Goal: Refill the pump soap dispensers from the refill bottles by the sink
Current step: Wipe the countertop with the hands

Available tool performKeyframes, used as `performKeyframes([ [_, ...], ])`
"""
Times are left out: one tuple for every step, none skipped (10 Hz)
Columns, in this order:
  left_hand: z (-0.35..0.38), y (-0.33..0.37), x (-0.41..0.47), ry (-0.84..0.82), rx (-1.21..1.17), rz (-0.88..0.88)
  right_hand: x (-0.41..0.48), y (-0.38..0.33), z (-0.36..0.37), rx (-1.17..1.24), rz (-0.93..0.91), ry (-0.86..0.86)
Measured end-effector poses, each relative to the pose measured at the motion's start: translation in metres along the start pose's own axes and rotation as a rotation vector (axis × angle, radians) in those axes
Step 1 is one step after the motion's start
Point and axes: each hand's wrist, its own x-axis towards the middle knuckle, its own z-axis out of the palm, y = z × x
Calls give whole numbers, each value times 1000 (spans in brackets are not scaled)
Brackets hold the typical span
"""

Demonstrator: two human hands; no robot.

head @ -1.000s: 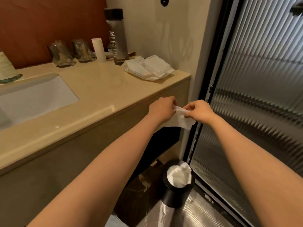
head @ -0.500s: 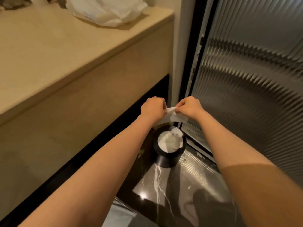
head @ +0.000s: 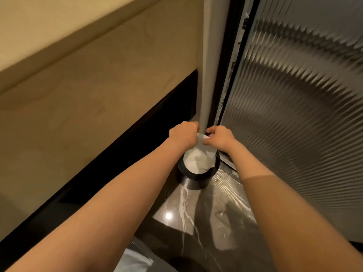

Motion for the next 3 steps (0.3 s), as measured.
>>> performKeyframes([
  [6, -5, -3, -42, 38, -23, -1, 0, 7, -31, 43, -48],
  [10, -13, -5, -57, 48, -35, -1, 4, 11, -47, 51, -37],
  [-3, -16, -9, -25, 20, -30, -5, 0, 8, -41, 64, -11],
])
